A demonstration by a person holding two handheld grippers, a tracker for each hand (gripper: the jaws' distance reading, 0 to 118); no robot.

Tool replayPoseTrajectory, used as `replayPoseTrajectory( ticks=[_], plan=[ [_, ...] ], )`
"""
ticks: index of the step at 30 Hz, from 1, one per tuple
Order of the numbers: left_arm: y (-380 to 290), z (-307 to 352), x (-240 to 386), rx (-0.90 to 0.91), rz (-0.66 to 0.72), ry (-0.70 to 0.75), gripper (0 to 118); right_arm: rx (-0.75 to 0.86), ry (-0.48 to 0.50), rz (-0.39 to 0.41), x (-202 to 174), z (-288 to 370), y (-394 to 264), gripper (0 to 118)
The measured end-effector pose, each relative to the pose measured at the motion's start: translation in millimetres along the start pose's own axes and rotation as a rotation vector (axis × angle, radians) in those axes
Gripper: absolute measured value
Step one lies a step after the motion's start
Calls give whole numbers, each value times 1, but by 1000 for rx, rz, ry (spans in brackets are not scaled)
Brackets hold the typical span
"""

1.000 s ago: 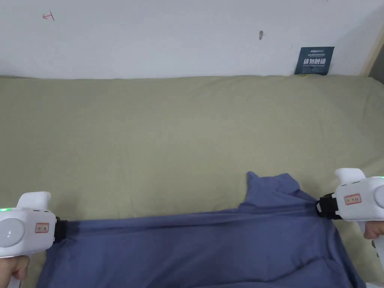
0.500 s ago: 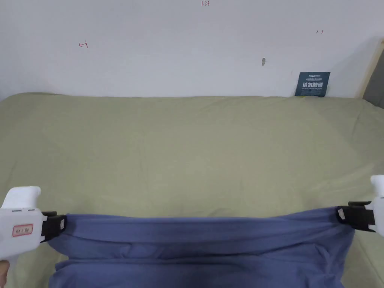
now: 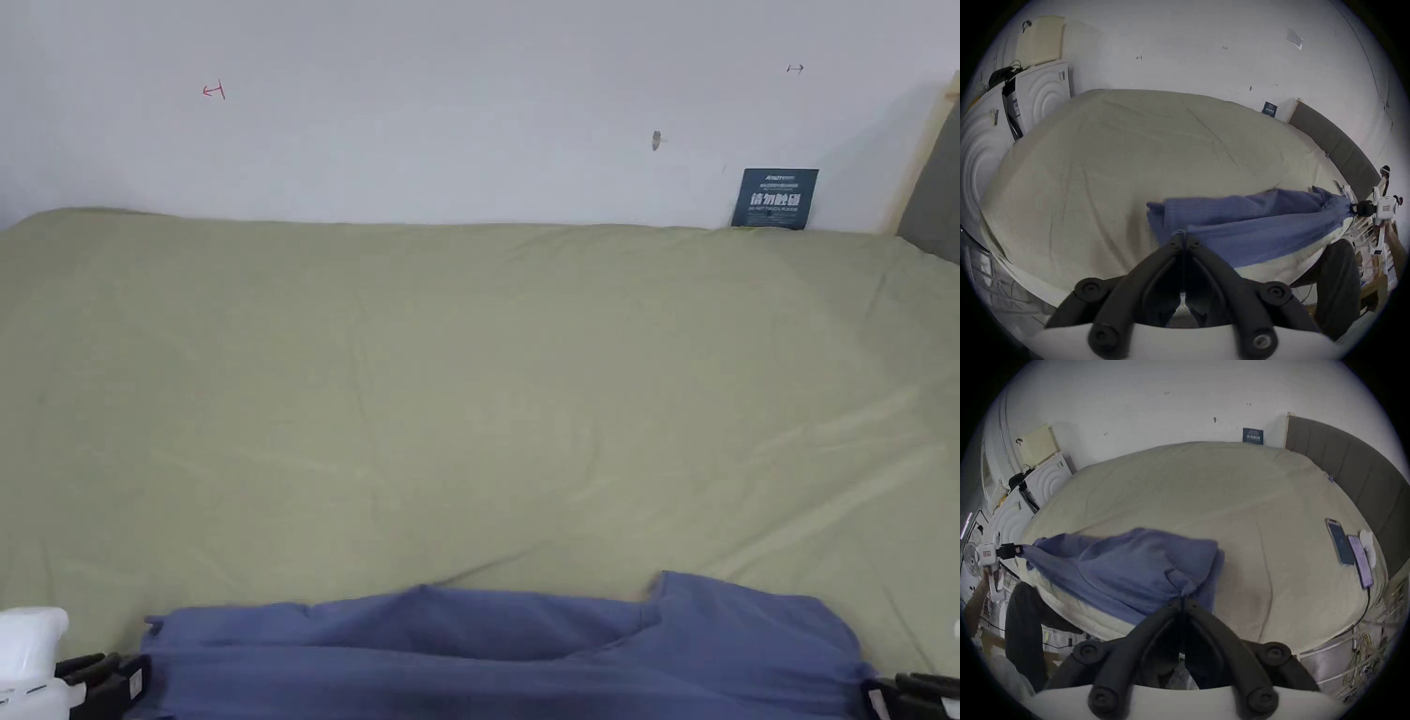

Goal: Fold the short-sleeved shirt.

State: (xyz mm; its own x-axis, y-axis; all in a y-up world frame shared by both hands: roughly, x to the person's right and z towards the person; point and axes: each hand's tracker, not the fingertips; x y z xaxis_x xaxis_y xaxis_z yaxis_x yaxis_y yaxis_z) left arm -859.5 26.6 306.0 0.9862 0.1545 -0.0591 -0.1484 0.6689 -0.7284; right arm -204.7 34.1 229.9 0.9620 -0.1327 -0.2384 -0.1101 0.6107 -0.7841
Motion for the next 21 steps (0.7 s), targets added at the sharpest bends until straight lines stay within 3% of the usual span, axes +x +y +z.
replayPoseTrajectory(
  ticks=[1,2,3,4,5,8,9,13,14,16,17,19,20,21],
  plan=[
    [-3,-1,0,-5,-4,-1,12,-38,-3,13,1,-6,-3,8],
    [-5,-3,0,-14,-6,5,42,-77,-21,24,0,-13,-6,25],
    [-6,-4,-1,-49,-10,50,97,-102,-65,44,0,-15,-7,70],
    [-6,-7,-2,-74,-20,70,118,-124,-106,54,1,-19,-8,100],
    [-9,-11,-11,-59,-21,63,118,-110,-137,61,3,-20,-8,110],
    [15,9,-7,12,-1,50,117,-7,-100,-16,2,-3,8,110],
    [20,31,26,63,-23,53,117,19,-93,-27,-3,3,16,110],
    [65,53,78,229,-91,36,117,262,-75,33,-55,41,57,110],
    [77,62,97,289,-93,18,116,387,-90,38,-84,56,67,109],
    [93,74,132,402,-114,18,103,574,-82,82,-118,75,78,105],
    [96,74,138,480,-111,25,90,675,-113,85,-137,83,82,93],
    [100,80,166,588,-116,80,41,782,-198,105,-174,89,88,29],
    [100,80,177,635,-134,108,15,845,-233,83,-185,90,87,3],
    [97,87,197,693,-133,138,0,893,-233,72,-192,91,86,3]
  ],
)
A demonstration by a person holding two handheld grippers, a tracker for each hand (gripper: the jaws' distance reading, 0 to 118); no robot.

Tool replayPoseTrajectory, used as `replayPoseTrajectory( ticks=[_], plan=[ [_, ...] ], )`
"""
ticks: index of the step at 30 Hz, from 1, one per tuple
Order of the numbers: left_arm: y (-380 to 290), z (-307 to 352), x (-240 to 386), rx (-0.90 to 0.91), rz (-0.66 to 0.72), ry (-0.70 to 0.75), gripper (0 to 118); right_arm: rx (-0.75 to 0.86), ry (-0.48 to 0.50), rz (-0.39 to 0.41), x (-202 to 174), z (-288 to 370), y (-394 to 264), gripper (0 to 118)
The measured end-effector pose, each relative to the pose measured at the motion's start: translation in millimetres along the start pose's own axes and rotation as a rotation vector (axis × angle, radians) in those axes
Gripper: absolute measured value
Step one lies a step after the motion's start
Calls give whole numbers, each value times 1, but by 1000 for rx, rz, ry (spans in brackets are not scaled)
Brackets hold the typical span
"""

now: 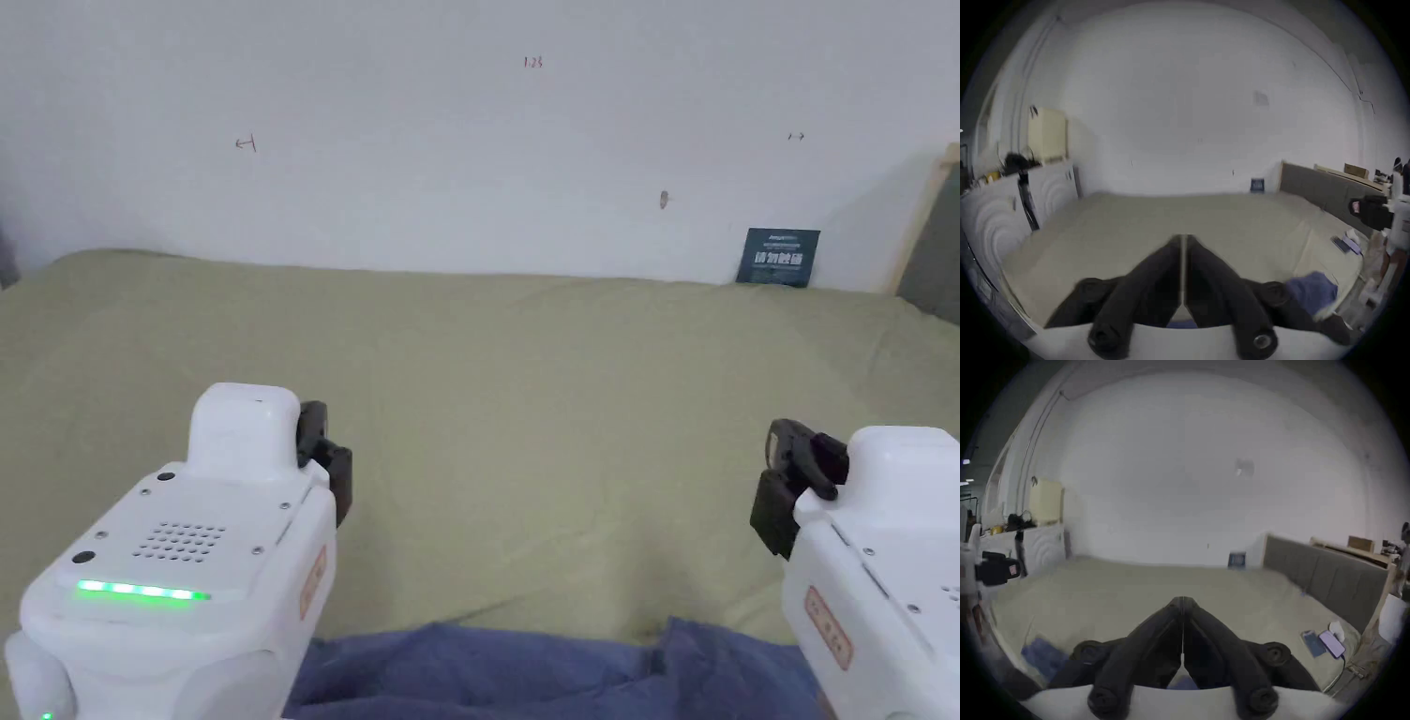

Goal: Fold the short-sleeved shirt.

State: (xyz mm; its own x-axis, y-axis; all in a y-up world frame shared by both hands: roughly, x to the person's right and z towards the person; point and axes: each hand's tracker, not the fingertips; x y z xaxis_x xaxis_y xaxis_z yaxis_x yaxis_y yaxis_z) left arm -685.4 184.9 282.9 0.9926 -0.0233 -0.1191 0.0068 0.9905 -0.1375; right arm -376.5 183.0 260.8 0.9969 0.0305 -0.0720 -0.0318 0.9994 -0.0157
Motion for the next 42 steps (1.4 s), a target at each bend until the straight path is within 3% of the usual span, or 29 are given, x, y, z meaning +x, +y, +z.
replayPoseTrajectory(
  ticks=[4,6,15,18,21,26,29,33,35,36,39,42],
  plan=[
    [8,7,20,24,8,3,0,29,27,-4,-23,3,7,3],
    [9,10,24,46,-6,4,0,50,25,68,-31,4,14,3],
    [17,18,13,92,-19,30,0,49,29,55,-43,6,20,3],
    [19,10,-17,-25,85,-75,0,39,30,53,-44,7,19,3],
    [8,-12,-73,-242,235,-202,0,40,35,54,-47,14,17,3],
    [-54,-55,-180,-704,522,-270,0,36,23,63,-52,22,13,3],
    [-92,-63,-221,-844,612,-283,0,13,19,24,-55,24,9,3],
    [-135,-65,-254,-889,722,-322,3,-30,9,17,-61,22,1,3],
    [-154,-69,-265,-866,722,-391,13,-58,0,16,-61,19,-4,3],
    [-164,-74,-273,-888,724,-415,33,-70,-6,18,-61,18,-5,3],
    [-190,-88,-275,-930,784,-484,115,-101,-16,10,-58,13,-10,3],
    [-191,-91,-257,-988,846,-501,117,-124,-25,10,-57,9,-14,3]
  ],
)
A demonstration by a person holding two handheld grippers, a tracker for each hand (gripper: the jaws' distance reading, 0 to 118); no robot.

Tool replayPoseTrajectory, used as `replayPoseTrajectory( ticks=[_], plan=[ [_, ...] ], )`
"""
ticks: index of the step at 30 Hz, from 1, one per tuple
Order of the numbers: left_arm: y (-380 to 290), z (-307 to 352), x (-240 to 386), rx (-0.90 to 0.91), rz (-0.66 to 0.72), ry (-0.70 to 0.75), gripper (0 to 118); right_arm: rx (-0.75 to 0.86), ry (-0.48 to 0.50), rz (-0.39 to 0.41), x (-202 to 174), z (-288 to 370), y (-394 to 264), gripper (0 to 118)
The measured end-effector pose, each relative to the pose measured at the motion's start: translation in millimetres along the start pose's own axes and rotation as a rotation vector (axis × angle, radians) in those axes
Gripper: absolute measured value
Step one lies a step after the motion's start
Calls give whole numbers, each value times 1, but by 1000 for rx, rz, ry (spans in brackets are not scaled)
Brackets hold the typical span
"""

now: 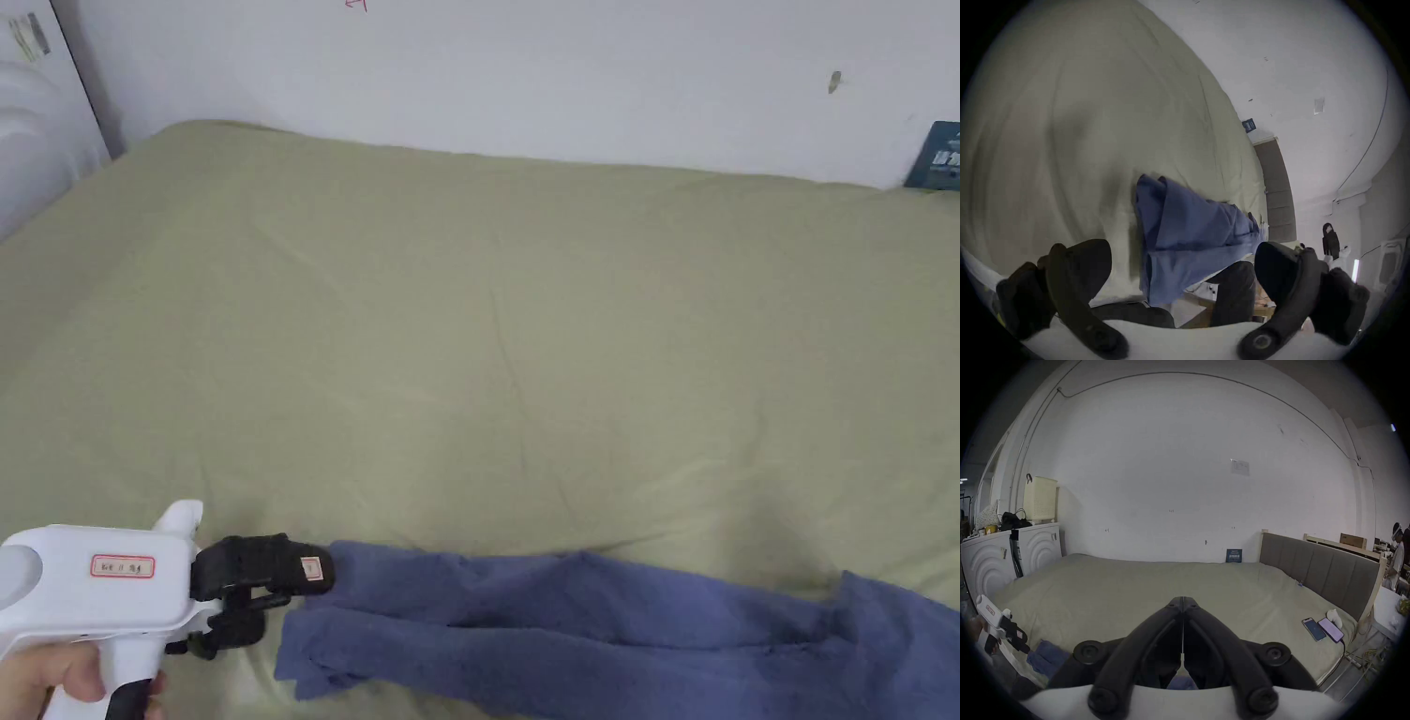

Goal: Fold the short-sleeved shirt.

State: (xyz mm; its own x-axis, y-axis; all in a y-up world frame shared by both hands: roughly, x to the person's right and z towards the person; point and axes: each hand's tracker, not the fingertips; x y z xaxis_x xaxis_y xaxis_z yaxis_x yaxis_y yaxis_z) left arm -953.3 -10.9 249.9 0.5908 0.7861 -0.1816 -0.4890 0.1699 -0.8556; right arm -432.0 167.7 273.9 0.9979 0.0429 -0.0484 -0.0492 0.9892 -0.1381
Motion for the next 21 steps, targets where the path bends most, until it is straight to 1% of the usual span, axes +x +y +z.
replayPoseTrajectory(
  ticks=[2,3,5,6,7,8,10,11,12,13,14,15,16,17,18,20,21],
  plan=[
    [-3,-12,1,-8,1,-1,117,-17,-5,6,0,-2,-2,3],
    [-3,-15,0,-17,15,-36,117,-22,-5,6,1,-2,-2,3],
    [-2,-19,3,-29,50,-155,117,-27,-6,15,2,-2,-4,3],
    [13,-20,-22,-50,66,-189,117,-29,-7,18,2,-2,-4,3],
    [14,-27,-23,-79,78,-213,117,-31,-6,20,3,-1,-5,3],
    [13,-33,-24,-80,71,-182,117,-34,-6,20,3,-1,-5,3],
    [10,-44,-27,-70,88,-219,116,-41,-4,17,4,0,-7,3],
    [10,-46,-26,-54,123,-250,116,-44,-4,14,5,1,-8,3],
    [9,-46,-25,-53,127,-251,115,-45,-3,10,6,3,-9,3],
    [8,-47,-24,-48,117,-239,109,-49,1,3,7,4,-10,3],
    [14,-51,-24,-47,116,-183,87,-55,4,-2,8,6,-10,3],
    [13,-56,-22,-61,108,-90,24,-56,5,-4,9,7,-10,3],
    [11,-61,-22,-58,90,0,5,-55,5,-5,10,10,-9,3],
    [10,-60,-28,-65,97,-44,5,-54,4,-8,12,12,-8,3],
    [5,-58,-22,-42,142,-109,5,-52,4,-12,14,14,-7,3],
    [8,-44,-17,-8,136,-58,5,-43,6,-21,19,17,-4,3],
    [10,-39,-15,-5,128,-55,5,-38,6,-21,21,19,-2,3]
  ],
)
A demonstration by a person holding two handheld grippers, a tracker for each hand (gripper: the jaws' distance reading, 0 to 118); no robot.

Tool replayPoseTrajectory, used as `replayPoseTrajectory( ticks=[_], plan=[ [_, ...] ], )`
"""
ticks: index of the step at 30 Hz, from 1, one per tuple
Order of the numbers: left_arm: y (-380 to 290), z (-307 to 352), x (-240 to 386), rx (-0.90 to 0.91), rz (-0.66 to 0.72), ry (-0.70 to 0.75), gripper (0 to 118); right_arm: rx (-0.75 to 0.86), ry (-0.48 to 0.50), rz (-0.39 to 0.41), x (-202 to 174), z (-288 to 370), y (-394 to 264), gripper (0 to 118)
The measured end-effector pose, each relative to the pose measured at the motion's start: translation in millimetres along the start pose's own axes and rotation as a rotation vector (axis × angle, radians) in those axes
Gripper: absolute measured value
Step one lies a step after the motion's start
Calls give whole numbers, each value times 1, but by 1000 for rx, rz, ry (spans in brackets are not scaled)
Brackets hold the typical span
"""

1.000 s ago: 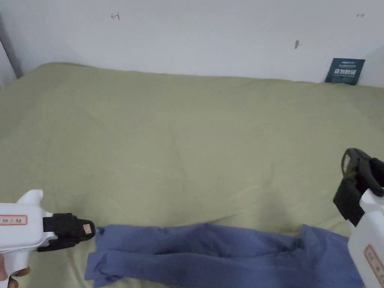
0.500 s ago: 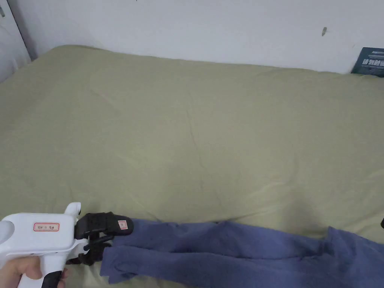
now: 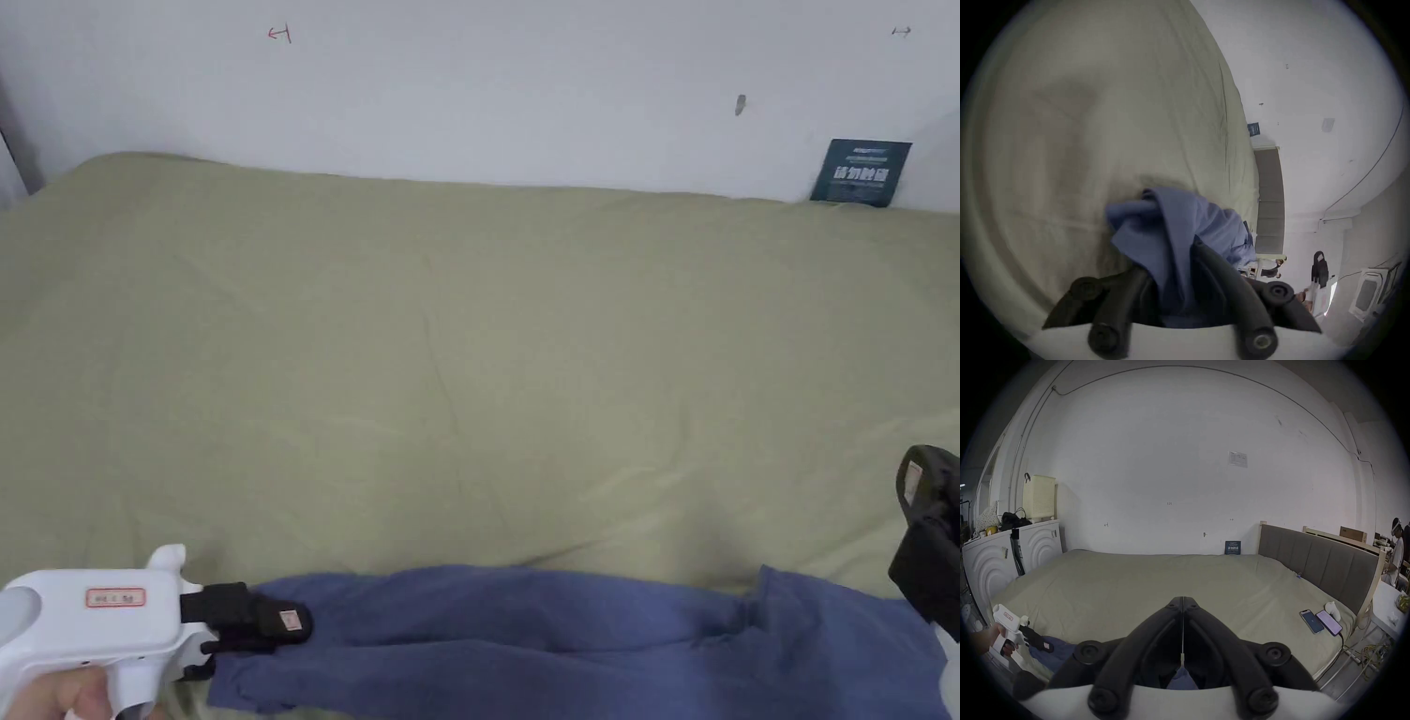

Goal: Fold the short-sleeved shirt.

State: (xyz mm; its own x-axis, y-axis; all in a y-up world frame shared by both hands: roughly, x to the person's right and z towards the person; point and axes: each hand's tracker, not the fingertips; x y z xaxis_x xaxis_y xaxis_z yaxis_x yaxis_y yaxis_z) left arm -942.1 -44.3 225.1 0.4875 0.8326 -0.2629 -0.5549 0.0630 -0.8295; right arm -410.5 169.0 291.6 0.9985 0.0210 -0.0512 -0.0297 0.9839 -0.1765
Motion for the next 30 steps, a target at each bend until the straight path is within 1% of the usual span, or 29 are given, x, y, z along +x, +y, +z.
replayPoseTrajectory(
  ticks=[3,4,5,7,8,11,13,16,17,18,20,21,23,24,26,28,29,30],
  plan=[
    [-10,26,23,20,-12,4,5,13,1,-4,6,3,4,3],
    [-10,35,29,40,-30,32,5,19,2,-7,8,5,4,3],
    [5,45,18,67,-39,56,5,23,2,-12,10,6,4,3],
    [8,66,22,106,-40,76,5,23,9,-24,14,6,5,3],
    [9,82,24,152,-46,103,5,30,11,-29,15,6,4,3],
    [3,103,43,188,-89,173,5,34,14,-29,18,5,5,3],
    [-1,105,54,185,-118,224,5,39,14,-31,19,5,4,3],
    [-16,87,89,142,-224,299,5,34,15,-36,19,4,3,3],
    [-36,77,120,126,-262,311,5,32,16,-43,20,5,2,3],
    [-46,65,139,119,-300,319,5,29,20,-50,20,6,1,3],
    [-58,43,165,88,-324,327,5,28,19,-50,20,9,0,3],
    [-59,33,177,78,-358,337,5,27,20,-47,21,11,-2,3],
    [-70,3,201,61,-419,403,5,20,19,-46,23,12,-3,3],
    [-75,-15,212,50,-442,437,5,14,18,-51,25,13,-5,3],
    [-74,-47,216,48,-471,450,5,5,14,-67,29,14,-7,3],
    [-79,-85,222,3,-500,480,5,-3,7,-76,34,14,-9,3],
    [-76,-106,216,-8,-503,487,6,-7,5,-78,36,15,-10,3],
    [-78,-123,215,-20,-512,478,25,-13,0,-76,38,15,-11,3]
  ],
)
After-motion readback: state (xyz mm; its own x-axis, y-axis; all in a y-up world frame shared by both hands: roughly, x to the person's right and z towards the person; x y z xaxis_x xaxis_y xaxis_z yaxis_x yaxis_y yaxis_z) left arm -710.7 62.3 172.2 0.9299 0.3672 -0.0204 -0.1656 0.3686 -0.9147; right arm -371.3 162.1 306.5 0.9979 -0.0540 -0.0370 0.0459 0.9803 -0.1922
